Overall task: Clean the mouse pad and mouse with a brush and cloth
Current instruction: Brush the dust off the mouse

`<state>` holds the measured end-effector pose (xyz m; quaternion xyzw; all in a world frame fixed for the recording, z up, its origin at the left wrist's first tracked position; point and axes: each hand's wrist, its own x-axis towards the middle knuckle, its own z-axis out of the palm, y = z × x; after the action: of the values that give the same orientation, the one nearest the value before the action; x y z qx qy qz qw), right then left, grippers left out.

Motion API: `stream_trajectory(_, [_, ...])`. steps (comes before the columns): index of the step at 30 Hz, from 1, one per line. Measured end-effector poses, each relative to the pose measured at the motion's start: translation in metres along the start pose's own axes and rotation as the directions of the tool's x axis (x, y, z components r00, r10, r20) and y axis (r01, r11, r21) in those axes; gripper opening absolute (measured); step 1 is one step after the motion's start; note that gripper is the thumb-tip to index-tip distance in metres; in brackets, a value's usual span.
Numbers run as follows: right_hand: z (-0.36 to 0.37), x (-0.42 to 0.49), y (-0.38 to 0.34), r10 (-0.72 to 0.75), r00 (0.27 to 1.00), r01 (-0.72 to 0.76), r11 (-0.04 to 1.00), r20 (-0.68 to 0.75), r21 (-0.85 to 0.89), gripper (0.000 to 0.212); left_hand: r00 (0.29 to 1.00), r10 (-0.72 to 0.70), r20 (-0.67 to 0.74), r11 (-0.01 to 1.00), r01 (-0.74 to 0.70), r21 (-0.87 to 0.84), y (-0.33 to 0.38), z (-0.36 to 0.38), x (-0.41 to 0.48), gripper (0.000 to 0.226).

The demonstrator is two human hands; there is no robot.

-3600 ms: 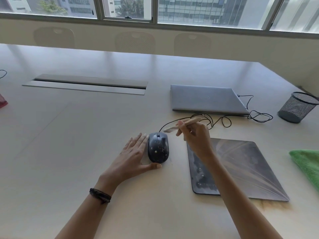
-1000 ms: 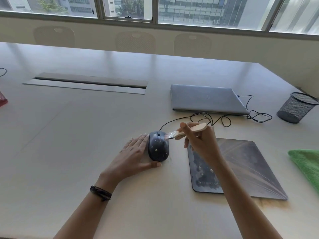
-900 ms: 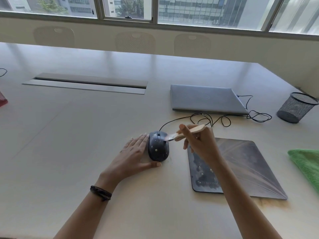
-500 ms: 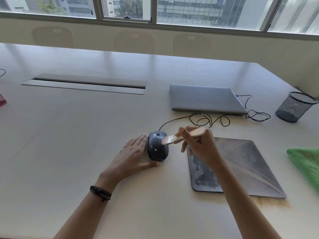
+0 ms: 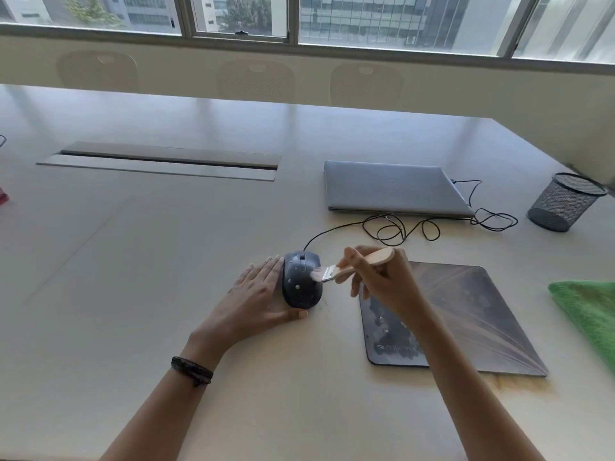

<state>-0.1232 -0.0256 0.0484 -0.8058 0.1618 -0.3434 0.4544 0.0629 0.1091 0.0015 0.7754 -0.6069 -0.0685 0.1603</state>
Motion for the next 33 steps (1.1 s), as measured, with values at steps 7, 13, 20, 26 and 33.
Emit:
stream_trajectory(7, [0.001, -0.001, -0.003, -0.001, 0.996, -0.008, 0.995, 0.087, 0.103, 0.032, 1.000, -0.008, 0.009, 1.000, 0.008, 0.000, 0.000, 0.001, 0.000, 0.113])
stream_trajectory(13, [0.001, -0.002, -0.004, 0.040, 0.975, -0.057, 0.996, 0.218, 0.070, 0.034, 1.000, -0.019, 0.005, 1.000, 0.019, 0.019, 0.002, 0.000, 0.001, 0.126])
stream_trajectory(20, [0.002, -0.003, -0.006, 0.020, 0.973, -0.021, 1.000, 0.231, 0.005, 0.026, 1.000, -0.020, 0.009, 1.000, 0.020, 0.002, 0.001, 0.000, 0.002, 0.119])
stream_trajectory(26, [0.009, -0.004, -0.004, 0.040, 0.957, -0.027, 0.998, 0.287, -0.051, 0.027, 1.000, -0.013, 0.008, 1.000, 0.013, 0.014, 0.002, 0.000, 0.001, 0.108])
stream_trajectory(33, [-0.003, 0.000, 0.000, 0.035, 0.992, -0.029, 0.998, 0.123, -0.048, 0.024, 1.000, -0.009, 0.017, 1.000, 0.008, 0.018, 0.000, -0.001, 0.001, 0.126])
